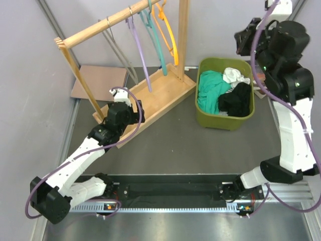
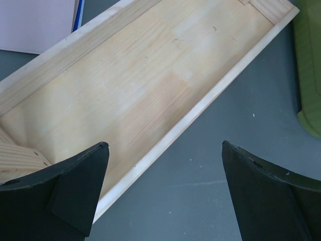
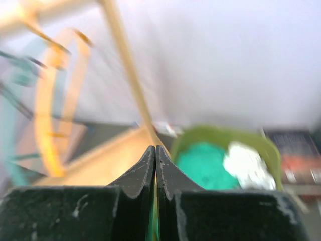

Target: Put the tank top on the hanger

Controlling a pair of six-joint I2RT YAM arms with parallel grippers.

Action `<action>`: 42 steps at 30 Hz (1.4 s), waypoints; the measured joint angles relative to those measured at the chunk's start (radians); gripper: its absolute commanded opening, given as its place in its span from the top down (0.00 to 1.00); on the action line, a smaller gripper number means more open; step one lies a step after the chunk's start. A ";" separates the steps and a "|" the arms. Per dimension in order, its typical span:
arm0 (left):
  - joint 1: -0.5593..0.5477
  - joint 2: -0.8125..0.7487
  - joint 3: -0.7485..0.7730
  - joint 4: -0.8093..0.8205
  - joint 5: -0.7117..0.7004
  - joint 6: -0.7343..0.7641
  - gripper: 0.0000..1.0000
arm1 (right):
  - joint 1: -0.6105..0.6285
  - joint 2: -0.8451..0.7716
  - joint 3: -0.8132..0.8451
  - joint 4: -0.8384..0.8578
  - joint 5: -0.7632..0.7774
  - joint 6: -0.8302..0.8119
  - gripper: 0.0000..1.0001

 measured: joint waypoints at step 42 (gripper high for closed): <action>0.000 0.009 -0.059 0.002 -0.031 0.063 0.01 | -0.207 0.288 -0.693 0.125 0.231 0.158 1.00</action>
